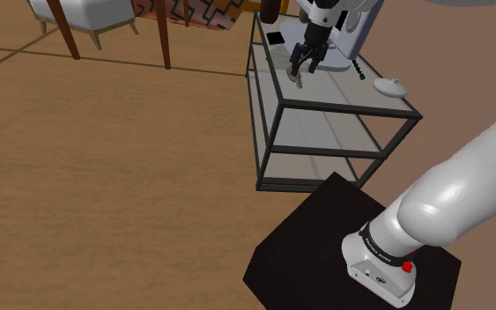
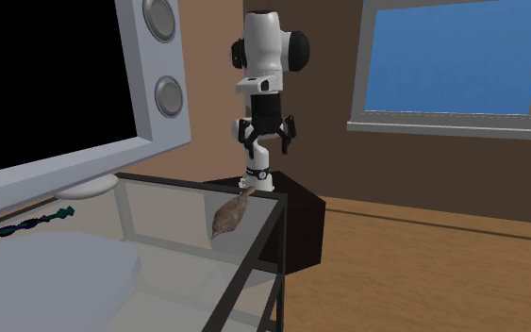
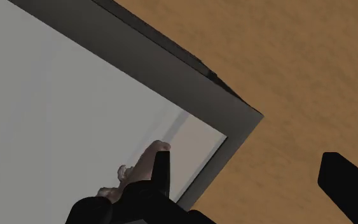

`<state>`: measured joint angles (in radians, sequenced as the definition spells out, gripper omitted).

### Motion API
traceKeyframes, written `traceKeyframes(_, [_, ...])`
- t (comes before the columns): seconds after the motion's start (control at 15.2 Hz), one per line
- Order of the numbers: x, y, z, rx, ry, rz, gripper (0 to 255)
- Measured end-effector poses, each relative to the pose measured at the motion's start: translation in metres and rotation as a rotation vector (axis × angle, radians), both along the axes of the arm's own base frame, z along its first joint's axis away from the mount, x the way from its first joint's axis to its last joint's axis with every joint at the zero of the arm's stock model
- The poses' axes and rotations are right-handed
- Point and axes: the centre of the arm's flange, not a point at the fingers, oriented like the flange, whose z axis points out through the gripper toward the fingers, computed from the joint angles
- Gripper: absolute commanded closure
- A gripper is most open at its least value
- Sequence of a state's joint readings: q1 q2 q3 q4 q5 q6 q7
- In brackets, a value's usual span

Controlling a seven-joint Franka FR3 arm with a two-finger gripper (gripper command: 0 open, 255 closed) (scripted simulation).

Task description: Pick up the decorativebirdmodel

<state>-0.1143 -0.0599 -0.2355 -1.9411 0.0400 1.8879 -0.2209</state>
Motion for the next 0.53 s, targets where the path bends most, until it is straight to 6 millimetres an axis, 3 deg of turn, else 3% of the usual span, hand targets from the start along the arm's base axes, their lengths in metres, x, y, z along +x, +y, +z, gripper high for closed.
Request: traceKeyframes(0.53, [0.065, -0.077, -0.032, 0.014, -0.017, -0.100, 0])
